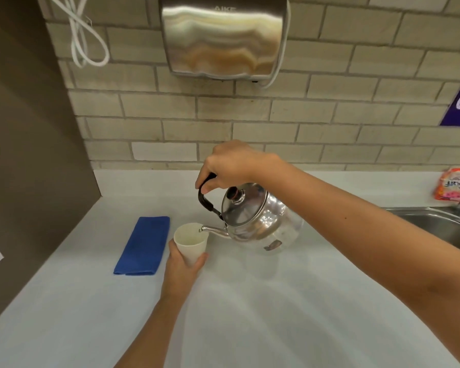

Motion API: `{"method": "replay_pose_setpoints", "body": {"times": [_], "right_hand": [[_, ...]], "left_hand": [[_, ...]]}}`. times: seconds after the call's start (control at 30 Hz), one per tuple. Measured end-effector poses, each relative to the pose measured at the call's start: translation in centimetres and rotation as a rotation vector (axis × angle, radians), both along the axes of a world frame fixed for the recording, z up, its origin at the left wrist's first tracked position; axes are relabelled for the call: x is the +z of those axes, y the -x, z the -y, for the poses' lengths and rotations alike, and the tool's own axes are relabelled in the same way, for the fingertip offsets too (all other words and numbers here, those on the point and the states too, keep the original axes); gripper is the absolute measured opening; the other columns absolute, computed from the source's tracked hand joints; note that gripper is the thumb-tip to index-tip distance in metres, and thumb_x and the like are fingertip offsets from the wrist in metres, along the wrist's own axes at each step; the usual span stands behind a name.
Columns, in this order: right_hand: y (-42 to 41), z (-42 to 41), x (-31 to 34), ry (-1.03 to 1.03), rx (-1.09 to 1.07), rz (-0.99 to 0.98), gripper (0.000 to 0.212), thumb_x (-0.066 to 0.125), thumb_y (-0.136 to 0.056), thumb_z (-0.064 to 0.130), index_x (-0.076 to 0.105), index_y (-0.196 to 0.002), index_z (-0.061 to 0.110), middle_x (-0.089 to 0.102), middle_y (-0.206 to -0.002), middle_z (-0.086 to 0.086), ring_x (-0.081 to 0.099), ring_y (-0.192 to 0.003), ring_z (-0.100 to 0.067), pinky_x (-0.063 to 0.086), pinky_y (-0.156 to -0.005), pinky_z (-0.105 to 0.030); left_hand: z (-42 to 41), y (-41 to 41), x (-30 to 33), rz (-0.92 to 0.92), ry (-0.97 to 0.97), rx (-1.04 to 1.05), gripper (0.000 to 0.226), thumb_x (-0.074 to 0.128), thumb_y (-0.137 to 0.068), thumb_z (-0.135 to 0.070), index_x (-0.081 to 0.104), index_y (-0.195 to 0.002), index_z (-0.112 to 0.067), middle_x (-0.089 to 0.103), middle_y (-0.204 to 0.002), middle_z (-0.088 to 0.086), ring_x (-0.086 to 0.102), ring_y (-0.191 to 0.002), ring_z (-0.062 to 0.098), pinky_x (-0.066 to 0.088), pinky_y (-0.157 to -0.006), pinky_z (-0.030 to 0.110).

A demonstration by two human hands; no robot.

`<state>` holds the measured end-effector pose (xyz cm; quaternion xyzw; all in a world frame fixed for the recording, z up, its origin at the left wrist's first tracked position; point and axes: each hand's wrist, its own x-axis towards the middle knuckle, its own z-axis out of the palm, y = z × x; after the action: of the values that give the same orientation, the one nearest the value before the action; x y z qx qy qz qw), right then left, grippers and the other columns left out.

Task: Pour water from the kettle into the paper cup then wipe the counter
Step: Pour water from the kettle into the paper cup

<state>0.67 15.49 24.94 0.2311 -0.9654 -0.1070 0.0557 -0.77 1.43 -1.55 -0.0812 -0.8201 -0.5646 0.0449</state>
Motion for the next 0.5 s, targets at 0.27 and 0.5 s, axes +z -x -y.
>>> {"method": "replay_pose_setpoints", "body": {"times": [0.27, 0.5], "right_hand": [[0.4, 1.3, 0.2, -0.120, 0.027, -0.007, 0.025, 0.058, -0.086, 0.043, 0.065, -0.108, 0.036, 0.071, -0.096, 0.008, 0.044, -0.072, -0.007, 0.030, -0.050, -0.024], [0.5, 1.6, 0.5, -0.133, 0.052, -0.013, 0.024, 0.059, -0.085, 0.042, 0.066, -0.107, 0.035, 0.072, -0.097, 0.010, 0.047, -0.075, -0.007, 0.032, -0.054, -0.025]], "left_hand": [[0.0, 0.0, 0.0, 0.001, -0.002, -0.007, 0.084, 0.076, -0.069, -0.034, 0.025, -0.133, -0.017, 0.051, -0.126, 0.010, 0.052, -0.110, 0.028, 0.051, -0.089, 0.042], [0.0, 0.2, -0.2, -0.002, 0.009, -0.007, 0.084, 0.076, -0.070, -0.035, 0.024, -0.134, -0.017, 0.051, -0.126, 0.011, 0.052, -0.109, 0.028, 0.051, -0.087, 0.040]]}}
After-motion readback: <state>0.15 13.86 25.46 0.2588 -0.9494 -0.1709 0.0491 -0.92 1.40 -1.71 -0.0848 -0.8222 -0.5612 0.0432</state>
